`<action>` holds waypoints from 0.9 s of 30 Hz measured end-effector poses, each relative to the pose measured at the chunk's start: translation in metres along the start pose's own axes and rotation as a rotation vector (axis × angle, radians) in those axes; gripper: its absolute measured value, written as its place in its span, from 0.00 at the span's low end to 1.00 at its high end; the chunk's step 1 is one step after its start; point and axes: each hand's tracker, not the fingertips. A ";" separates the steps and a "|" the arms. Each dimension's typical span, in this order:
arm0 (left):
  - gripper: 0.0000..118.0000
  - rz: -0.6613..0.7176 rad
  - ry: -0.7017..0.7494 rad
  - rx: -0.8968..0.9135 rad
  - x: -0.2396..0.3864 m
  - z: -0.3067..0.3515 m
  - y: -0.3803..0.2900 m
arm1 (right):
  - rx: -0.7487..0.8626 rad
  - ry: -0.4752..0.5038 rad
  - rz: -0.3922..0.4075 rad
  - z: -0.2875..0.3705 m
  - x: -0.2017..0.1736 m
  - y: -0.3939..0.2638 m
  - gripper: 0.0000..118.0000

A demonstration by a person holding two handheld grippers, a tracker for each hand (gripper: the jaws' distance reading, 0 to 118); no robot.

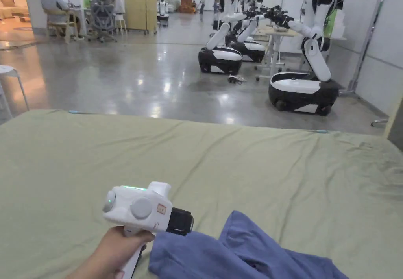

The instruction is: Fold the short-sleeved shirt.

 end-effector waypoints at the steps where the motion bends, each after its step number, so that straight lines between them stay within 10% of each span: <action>1: 0.93 0.067 -0.011 -0.023 -0.007 -0.014 0.003 | -0.011 -0.010 0.006 -0.003 0.002 -0.002 0.01; 6: 0.94 0.173 0.056 -0.085 -0.029 -0.054 -0.023 | -0.052 -0.036 0.026 -0.013 0.005 -0.009 0.01; 10: 0.90 -0.021 0.080 -0.083 -0.033 -0.081 -0.020 | -0.091 -0.049 0.008 -0.025 0.008 -0.025 0.01; 14: 0.00 -0.172 0.186 0.024 -0.001 -0.045 -0.036 | -0.128 -0.032 -0.019 -0.039 0.004 -0.038 0.01; 25: 0.00 -0.009 -0.023 0.207 -0.016 0.090 -0.057 | -0.191 0.166 0.044 -0.101 -0.017 -0.030 0.02; 27: 0.00 -0.048 -0.001 0.272 -0.020 0.114 -0.063 | -0.178 0.225 0.034 -0.132 -0.019 -0.027 0.36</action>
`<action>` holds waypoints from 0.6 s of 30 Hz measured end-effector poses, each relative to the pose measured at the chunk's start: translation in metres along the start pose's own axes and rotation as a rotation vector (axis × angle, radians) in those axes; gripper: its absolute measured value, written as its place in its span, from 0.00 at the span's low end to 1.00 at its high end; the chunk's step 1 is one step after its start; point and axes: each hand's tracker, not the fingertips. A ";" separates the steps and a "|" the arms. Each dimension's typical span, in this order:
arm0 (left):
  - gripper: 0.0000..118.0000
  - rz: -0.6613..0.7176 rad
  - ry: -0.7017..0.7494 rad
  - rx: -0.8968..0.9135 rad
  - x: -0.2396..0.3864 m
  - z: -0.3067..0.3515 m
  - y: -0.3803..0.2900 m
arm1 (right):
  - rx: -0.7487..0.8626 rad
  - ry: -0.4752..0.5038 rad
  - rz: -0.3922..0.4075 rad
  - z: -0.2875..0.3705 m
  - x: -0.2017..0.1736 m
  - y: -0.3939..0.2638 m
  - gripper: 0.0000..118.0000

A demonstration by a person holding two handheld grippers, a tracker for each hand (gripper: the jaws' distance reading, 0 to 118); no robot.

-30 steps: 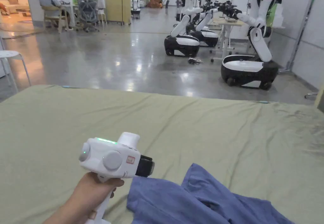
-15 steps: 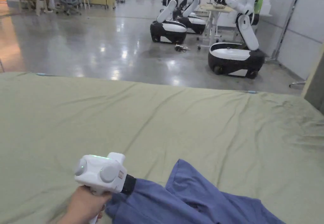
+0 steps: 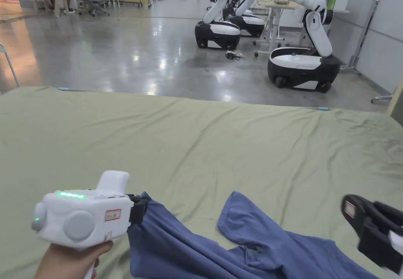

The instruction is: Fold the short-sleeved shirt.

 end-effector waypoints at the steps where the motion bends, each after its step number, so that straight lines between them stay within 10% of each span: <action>1: 0.00 -0.017 -0.004 0.031 0.000 0.015 0.000 | -0.014 0.056 -0.007 -0.022 0.004 0.004 0.75; 2: 0.00 -0.003 -0.012 0.032 0.000 0.025 -0.001 | -0.048 0.110 -0.025 -0.042 0.007 0.007 1.00; 8: 0.00 0.018 0.005 0.044 -0.011 0.044 -0.009 | -0.450 0.219 -0.071 -0.208 0.034 -0.032 1.00; 18: 0.00 -0.016 0.027 0.025 -0.009 0.045 -0.024 | -0.915 0.057 0.022 -0.357 0.030 -0.120 0.90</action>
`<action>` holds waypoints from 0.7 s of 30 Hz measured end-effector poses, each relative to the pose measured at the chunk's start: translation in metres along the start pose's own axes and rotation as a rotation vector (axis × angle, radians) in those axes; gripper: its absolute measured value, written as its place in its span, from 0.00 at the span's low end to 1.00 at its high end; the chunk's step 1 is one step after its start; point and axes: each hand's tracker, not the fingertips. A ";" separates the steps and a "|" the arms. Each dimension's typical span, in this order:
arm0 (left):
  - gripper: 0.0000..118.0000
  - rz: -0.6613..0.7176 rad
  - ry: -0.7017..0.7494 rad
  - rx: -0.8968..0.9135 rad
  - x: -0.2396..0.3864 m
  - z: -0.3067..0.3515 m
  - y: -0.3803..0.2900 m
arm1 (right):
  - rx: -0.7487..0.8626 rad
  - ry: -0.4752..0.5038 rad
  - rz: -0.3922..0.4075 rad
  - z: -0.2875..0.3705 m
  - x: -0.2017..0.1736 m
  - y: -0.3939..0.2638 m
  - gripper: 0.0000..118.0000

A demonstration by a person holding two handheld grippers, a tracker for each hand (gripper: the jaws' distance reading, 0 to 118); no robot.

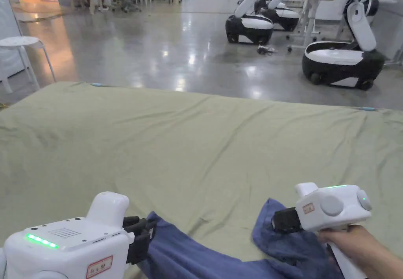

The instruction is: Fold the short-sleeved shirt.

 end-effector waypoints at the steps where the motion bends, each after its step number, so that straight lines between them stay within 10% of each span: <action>1: 0.00 -0.001 -0.001 -0.003 -0.001 -0.001 -0.002 | -0.004 -0.018 -0.001 -0.006 0.006 0.002 0.84; 4: 0.00 -0.013 -0.001 -0.015 -0.004 -0.006 -0.003 | 0.108 -0.093 0.050 0.028 -0.026 -0.014 0.60; 6: 0.00 -0.014 0.003 -0.022 -0.005 -0.009 -0.004 | 0.163 -0.152 0.079 0.043 -0.040 -0.021 0.03; 16: 0.00 0.035 -0.001 0.085 0.002 0.025 0.012 | 0.498 0.000 -0.153 0.160 0.010 -0.045 0.03; 21: 0.00 0.016 -0.006 0.240 0.012 0.081 0.042 | 0.771 -0.061 -0.134 0.296 -0.002 -0.105 0.03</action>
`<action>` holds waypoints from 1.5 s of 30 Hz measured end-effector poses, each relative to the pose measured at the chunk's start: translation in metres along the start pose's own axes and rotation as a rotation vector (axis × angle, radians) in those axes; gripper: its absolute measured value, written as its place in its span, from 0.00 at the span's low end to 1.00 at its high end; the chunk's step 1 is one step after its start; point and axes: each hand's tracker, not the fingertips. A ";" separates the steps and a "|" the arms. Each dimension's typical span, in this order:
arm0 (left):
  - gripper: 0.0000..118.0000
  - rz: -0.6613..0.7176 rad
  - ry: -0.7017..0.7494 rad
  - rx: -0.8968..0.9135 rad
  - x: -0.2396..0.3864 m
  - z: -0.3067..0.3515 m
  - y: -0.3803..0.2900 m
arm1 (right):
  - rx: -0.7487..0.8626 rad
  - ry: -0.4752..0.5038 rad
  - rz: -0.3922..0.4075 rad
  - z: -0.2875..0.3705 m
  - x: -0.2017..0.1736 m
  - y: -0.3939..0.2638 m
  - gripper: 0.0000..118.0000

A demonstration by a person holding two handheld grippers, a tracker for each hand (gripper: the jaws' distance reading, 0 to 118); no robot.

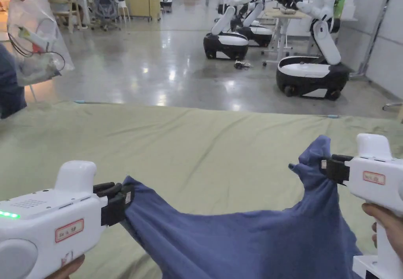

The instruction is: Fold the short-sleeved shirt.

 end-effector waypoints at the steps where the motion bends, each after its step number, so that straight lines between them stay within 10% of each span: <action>1: 0.00 -0.011 0.005 0.036 0.006 0.015 0.010 | 0.070 -0.008 0.004 0.032 0.000 0.010 0.03; 12: 0.00 -0.144 0.033 0.465 0.054 0.192 0.088 | 0.708 -0.032 -0.038 0.293 -0.006 0.073 0.03; 22: 0.00 -0.223 0.076 0.767 0.085 0.337 0.099 | 0.948 -0.023 0.042 0.440 -0.046 0.080 0.03; 45: 0.00 -0.197 0.091 0.700 0.069 0.286 0.135 | 0.792 0.044 0.018 0.364 -0.035 0.163 0.03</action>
